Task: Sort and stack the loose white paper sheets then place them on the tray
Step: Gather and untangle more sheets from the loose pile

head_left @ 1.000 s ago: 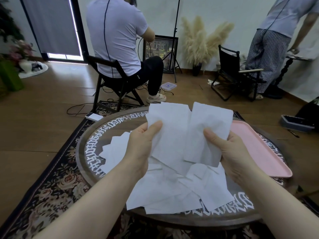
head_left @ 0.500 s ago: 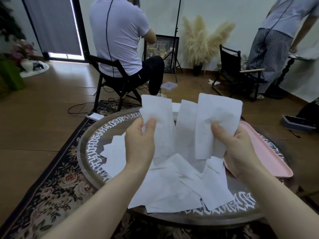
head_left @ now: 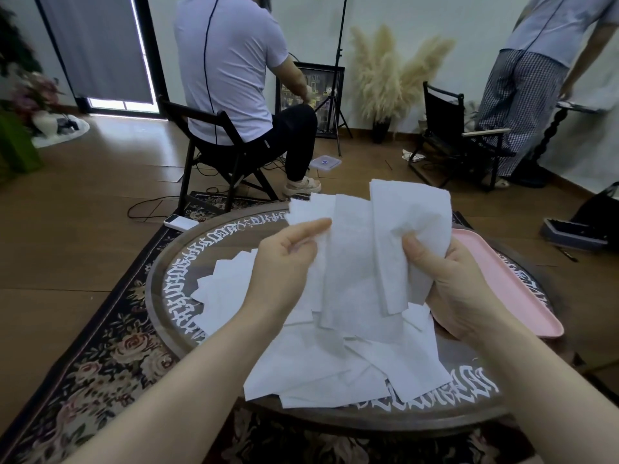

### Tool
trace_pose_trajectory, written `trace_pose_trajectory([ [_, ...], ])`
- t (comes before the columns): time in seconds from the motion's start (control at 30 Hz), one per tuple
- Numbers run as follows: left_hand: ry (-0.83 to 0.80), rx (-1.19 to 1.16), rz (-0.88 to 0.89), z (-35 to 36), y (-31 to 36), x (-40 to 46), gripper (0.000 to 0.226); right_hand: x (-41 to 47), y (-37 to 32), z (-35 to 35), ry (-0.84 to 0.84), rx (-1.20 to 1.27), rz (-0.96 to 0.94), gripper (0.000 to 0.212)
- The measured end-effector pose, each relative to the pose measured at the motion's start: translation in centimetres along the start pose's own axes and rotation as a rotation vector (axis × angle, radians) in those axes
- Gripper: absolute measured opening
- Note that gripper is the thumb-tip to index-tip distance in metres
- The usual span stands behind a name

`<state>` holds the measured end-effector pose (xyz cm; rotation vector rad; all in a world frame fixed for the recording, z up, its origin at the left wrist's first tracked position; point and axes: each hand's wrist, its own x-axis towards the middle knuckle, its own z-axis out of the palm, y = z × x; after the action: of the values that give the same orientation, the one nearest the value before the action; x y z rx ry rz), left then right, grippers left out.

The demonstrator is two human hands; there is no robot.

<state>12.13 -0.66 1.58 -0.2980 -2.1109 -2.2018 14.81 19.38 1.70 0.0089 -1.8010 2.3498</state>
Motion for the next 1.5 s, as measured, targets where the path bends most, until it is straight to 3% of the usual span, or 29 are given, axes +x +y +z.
trace_pose_trajectory([
  [0.07, -0.097, -0.122, -0.097, 0.0, 0.3, -0.1, 0.018, -0.1, 0.1, 0.0, -0.014, -0.011, 0.004, 0.022],
  [0.13, -0.134, -0.141, -0.120, 0.0, 0.5, -0.3, 0.030, -0.1, 0.2, 0.0, -0.017, -0.026, 0.005, 0.020],
  [0.37, -0.009, -0.172, -0.043, 0.2, 0.5, -0.3, 0.006, -0.2, 0.1, 0.2, 0.044, -0.036, 0.002, 0.031],
  [0.57, 0.029, -0.147, -0.051, 0.2, 0.7, -0.4, 0.014, -0.4, 0.0, 0.3, 0.136, -0.071, -0.023, 0.040],
  [0.67, 0.094, -0.130, -0.039, -0.1, 0.3, -0.1, 0.024, -0.4, -0.6, 0.3, 0.163, -0.020, -0.111, 0.030],
  [0.77, 0.121, -0.143, -0.042, -0.1, 0.2, 0.1, 0.026, -0.6, -1.1, 0.3, 0.009, 0.070, -0.148, 0.020],
  [0.87, 0.094, -0.190, -0.101, 0.4, 0.0, -0.2, 0.015, -1.1, -0.1, 1.1, -0.109, -0.003, -0.004, 0.026],
  [1.0, 0.038, -0.242, -0.175, 0.8, -0.6, -0.4, 0.009, -1.3, 0.7, 1.7, -0.078, -0.154, 0.121, 0.037],
  [1.27, 0.027, -0.284, -0.170, 0.9, -0.6, -0.3, 0.010, -1.4, 0.0, 0.9, 0.014, -0.312, 0.032, 0.029],
  [1.5, 0.056, -0.277, -0.216, 0.7, -0.3, -0.3, 0.014, -1.5, -0.6, 1.0, -0.084, -0.235, 0.028, 0.024],
])
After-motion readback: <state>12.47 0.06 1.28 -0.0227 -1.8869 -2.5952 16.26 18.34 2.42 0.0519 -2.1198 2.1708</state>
